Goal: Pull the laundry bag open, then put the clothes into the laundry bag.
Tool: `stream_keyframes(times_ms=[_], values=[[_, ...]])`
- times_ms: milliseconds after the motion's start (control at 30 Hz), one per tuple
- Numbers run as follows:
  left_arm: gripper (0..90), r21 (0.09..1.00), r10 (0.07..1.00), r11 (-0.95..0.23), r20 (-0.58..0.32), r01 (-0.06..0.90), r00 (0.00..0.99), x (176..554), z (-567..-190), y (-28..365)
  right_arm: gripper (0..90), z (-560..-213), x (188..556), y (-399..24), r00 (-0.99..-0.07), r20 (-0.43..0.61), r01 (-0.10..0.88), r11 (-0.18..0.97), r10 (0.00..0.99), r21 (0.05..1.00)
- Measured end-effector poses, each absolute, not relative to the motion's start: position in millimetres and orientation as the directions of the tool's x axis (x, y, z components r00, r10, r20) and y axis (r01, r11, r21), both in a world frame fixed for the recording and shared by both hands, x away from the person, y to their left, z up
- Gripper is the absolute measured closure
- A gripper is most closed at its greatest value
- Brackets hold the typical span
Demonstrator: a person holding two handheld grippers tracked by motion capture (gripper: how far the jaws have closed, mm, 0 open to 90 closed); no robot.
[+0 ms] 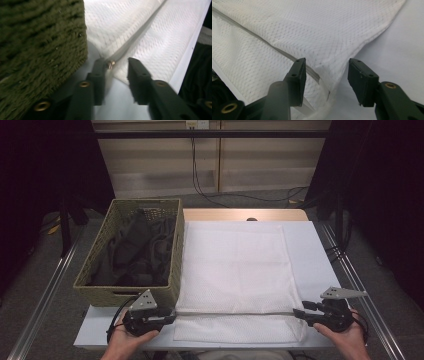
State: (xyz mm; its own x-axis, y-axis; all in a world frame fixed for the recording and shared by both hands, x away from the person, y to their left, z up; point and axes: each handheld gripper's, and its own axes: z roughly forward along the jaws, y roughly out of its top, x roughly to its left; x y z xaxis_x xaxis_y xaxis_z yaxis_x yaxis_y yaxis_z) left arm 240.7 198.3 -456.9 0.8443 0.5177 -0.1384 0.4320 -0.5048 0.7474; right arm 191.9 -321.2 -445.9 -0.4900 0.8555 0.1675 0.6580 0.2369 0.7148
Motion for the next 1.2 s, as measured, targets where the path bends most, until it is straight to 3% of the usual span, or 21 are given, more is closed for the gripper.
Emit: stream_keyframes(times_ms=[233,400,1000,1200], values=[[41.4,0.786,0.544,-0.467,-0.107,0.406,0.832,235.8,-453.9,196.8,37.5,-438.0,188.7,-312.4,-0.522,0.171,0.624,0.238,0.835,0.744],[25.4,0.813,0.571,-0.425,-0.1,0.397,0.815,231.6,-453.4,199.2,37.9,-433.9,191.6,-295.6,-0.571,0.155,0.597,0.277,0.806,0.753],[4.2,0.847,0.587,-0.364,-0.115,0.388,0.801,204.2,-444.2,193.1,52.7,-421.3,230.8,-206.9,-0.775,0.164,0.497,0.429,0.61,0.754],[3.8,0.842,0.632,-0.332,-0.135,0.425,0.763,207.2,-446.1,196.8,56.7,-434.2,246.1,-179.1,-0.818,0.163,0.477,0.493,0.551,0.727]])
